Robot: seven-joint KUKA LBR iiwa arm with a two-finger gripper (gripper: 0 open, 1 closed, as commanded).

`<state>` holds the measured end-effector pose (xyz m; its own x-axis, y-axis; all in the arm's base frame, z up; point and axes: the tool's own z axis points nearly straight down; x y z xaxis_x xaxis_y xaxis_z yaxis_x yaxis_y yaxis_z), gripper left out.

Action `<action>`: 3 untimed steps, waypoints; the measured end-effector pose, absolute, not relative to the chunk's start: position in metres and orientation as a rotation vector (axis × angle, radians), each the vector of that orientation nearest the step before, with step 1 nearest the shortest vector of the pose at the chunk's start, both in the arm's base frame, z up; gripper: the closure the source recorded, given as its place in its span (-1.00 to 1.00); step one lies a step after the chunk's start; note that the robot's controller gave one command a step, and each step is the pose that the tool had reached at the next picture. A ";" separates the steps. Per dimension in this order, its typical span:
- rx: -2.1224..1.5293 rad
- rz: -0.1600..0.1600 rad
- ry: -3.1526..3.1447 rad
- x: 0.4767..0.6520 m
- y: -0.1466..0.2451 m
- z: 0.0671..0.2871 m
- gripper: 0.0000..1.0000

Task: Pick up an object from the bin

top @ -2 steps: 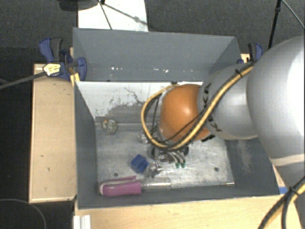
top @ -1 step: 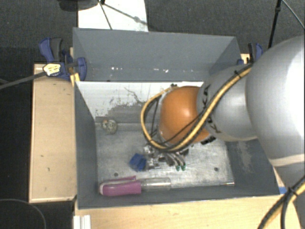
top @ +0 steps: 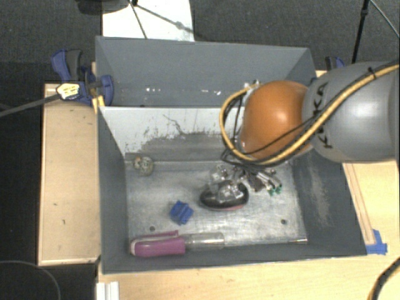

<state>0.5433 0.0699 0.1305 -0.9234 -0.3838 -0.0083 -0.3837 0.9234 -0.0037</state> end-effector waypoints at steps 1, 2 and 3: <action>-0.613 0.001 3.077 0.541 0.072 0.128 -1.00; -0.471 0.001 3.103 0.538 0.044 0.070 -1.00; -0.469 0.001 3.110 0.537 0.045 0.072 1.00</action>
Offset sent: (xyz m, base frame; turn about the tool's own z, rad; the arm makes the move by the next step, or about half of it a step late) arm 0.0000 0.0000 0.0000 0.0000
